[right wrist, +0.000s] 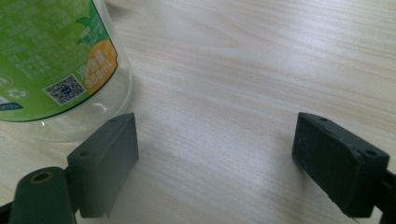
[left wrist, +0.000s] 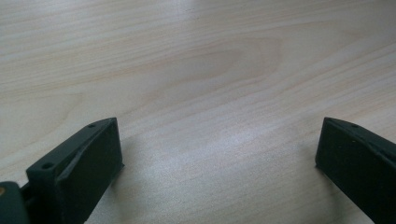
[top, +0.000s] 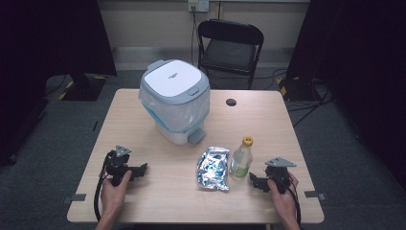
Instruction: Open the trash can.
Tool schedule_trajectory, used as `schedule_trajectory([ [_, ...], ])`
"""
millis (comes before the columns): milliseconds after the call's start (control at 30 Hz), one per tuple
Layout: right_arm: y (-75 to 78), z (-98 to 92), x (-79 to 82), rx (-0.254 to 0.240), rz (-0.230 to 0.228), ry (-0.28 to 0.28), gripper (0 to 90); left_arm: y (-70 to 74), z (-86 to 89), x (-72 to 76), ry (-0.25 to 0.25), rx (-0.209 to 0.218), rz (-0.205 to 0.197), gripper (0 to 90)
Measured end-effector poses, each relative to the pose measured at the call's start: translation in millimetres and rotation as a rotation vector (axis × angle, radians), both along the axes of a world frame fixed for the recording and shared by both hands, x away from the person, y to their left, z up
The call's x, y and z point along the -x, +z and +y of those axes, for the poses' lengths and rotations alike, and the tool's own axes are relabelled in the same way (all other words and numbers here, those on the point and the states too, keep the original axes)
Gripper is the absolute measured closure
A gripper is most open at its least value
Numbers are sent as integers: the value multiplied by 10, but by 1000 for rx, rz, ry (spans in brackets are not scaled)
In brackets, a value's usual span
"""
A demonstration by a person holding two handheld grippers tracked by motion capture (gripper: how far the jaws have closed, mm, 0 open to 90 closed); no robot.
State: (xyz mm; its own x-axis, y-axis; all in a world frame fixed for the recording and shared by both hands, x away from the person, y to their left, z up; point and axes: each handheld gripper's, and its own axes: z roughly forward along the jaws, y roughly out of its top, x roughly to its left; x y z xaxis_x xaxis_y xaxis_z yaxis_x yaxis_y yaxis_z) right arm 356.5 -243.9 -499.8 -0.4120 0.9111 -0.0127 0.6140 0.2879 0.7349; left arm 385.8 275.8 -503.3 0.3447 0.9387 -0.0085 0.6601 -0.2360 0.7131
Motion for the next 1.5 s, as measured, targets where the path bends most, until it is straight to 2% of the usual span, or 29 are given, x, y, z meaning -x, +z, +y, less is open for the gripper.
schedule_trajectory([
  [433, 0, 1, 1, 0, 0, 0, 135, 3, -19, 92, 10, 0, -11, 29],
  [633, 5, 15, 61, -6, 2, -8, 140, 12, -62, 190, 33, 12, -29, 106],
  [767, 35, 10, 81, -36, 22, 6, 158, 17, -93, 200, 20, 12, -38, 155],
  [967, 120, 89, 217, -36, 9, 33, 160, 22, -170, 228, -19, 21, -34, 159],
  [1000, 145, 126, 285, -37, 5, 41, 157, 37, -211, 240, -31, 15, -33, 160],
  [1100, 172, 157, 341, -61, 12, 47, 164, 59, -239, 249, -42, 27, -38, 159],
  [1133, 189, 175, 369, -75, 18, 52, 166, 71, -264, 258, -48, 43, -43, 159],
  [1233, 241, 253, 474, -75, 1, 74, 175, 98, -309, 279, -71, 60, -40, 160],
  [1333, 250, 306, 528, -82, 8, 95, 233, 99, -324, 284, -84, 85, -31, 163],
  [1367, 256, 328, 547, -99, 16, 97, 233, 98, -327, 284, -85, 76, -29, 164],
  [1500, 266, 387, 608, -106, 21, 130, 233, 71, -332, 267, -81, 47, -28, 160],
])
